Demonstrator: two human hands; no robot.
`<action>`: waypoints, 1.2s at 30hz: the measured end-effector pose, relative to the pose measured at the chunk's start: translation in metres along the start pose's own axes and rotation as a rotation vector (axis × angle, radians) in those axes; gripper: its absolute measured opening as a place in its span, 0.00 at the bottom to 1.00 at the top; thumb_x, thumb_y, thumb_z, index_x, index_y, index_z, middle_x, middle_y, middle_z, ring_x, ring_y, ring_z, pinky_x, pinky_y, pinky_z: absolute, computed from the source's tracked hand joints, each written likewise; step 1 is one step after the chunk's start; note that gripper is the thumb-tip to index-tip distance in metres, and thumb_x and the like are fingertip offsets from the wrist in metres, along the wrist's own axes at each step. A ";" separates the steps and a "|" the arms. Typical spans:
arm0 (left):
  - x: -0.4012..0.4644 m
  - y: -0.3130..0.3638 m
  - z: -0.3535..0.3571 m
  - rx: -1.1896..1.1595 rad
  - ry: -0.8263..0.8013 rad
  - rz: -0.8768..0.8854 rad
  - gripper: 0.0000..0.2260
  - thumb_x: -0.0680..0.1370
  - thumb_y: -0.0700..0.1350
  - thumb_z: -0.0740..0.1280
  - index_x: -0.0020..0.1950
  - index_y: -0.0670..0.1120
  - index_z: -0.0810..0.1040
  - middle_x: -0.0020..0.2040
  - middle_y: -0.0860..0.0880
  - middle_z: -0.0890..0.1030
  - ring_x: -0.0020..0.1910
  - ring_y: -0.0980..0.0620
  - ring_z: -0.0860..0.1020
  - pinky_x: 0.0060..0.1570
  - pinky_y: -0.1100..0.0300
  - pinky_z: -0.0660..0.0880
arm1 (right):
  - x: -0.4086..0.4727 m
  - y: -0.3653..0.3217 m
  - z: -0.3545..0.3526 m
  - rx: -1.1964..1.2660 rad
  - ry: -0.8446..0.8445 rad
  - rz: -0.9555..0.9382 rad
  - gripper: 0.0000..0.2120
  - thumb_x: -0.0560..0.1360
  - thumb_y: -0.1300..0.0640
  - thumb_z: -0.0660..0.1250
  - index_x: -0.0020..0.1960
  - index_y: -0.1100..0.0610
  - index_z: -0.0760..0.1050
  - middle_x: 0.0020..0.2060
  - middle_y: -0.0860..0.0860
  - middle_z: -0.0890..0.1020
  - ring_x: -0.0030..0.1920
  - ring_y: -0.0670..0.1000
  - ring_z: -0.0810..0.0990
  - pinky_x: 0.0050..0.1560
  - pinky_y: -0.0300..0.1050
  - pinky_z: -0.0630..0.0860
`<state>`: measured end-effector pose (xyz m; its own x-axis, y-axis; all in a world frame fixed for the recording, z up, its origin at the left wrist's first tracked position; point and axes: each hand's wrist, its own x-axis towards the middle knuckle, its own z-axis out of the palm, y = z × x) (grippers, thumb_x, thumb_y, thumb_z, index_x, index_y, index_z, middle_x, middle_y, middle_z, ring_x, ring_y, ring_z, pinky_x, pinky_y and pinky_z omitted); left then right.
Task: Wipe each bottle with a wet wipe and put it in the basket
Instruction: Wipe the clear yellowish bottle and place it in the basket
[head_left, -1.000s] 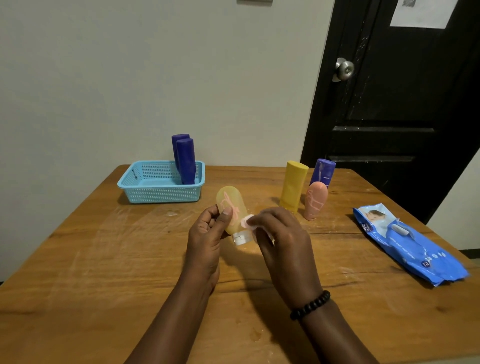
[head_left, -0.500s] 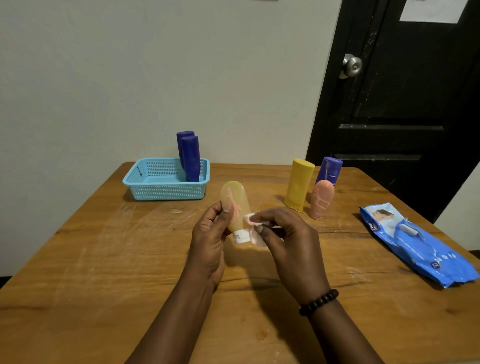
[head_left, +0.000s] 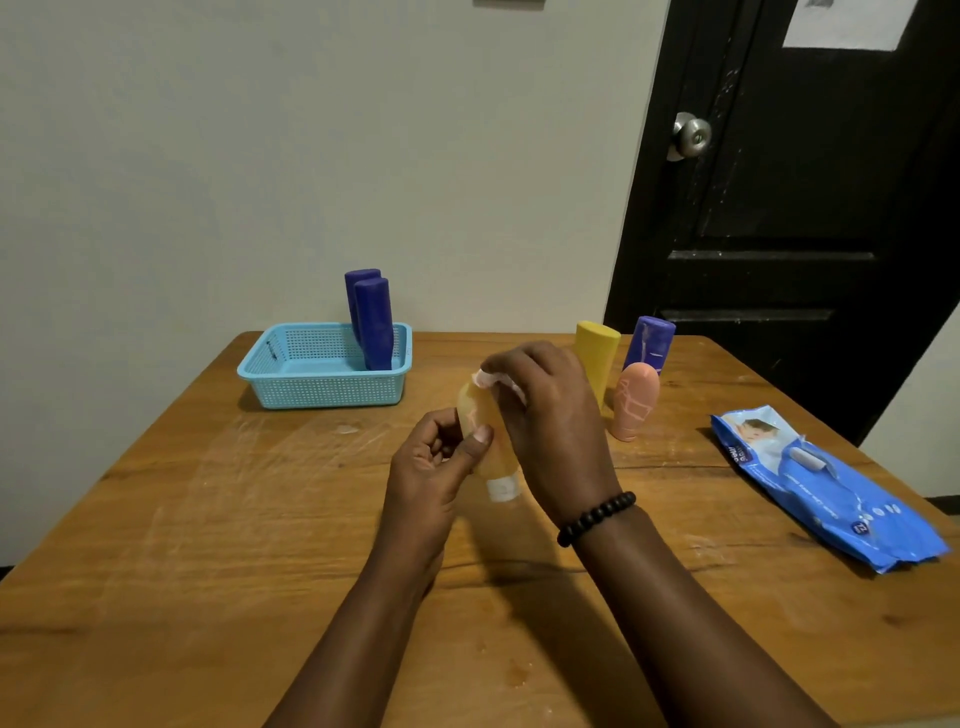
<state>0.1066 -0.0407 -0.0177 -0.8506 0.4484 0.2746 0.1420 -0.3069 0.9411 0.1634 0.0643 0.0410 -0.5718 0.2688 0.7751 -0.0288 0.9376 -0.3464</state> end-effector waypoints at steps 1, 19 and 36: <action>0.000 -0.001 0.000 0.004 0.007 0.000 0.08 0.78 0.43 0.70 0.57 0.47 0.81 0.49 0.48 0.84 0.50 0.51 0.82 0.50 0.57 0.79 | -0.002 0.002 0.002 0.001 -0.019 0.007 0.09 0.73 0.65 0.71 0.53 0.57 0.80 0.52 0.53 0.80 0.55 0.52 0.76 0.48 0.46 0.78; 0.001 -0.004 -0.001 -0.059 0.158 -0.068 0.08 0.78 0.43 0.70 0.56 0.44 0.81 0.49 0.44 0.85 0.46 0.49 0.82 0.46 0.53 0.79 | -0.064 -0.001 0.006 0.023 -0.053 0.027 0.13 0.67 0.67 0.75 0.50 0.59 0.82 0.49 0.51 0.80 0.50 0.50 0.78 0.46 0.37 0.78; 0.006 -0.006 -0.002 -0.091 0.175 -0.118 0.10 0.79 0.46 0.69 0.59 0.46 0.79 0.50 0.46 0.85 0.46 0.51 0.82 0.42 0.58 0.79 | -0.062 0.002 0.001 0.135 -0.104 0.182 0.11 0.71 0.66 0.72 0.49 0.53 0.81 0.48 0.45 0.78 0.50 0.42 0.76 0.48 0.34 0.77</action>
<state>0.0992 -0.0381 -0.0218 -0.9345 0.3360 0.1178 -0.0032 -0.3388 0.9408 0.1984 0.0494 -0.0085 -0.6588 0.3998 0.6373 -0.0232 0.8359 -0.5484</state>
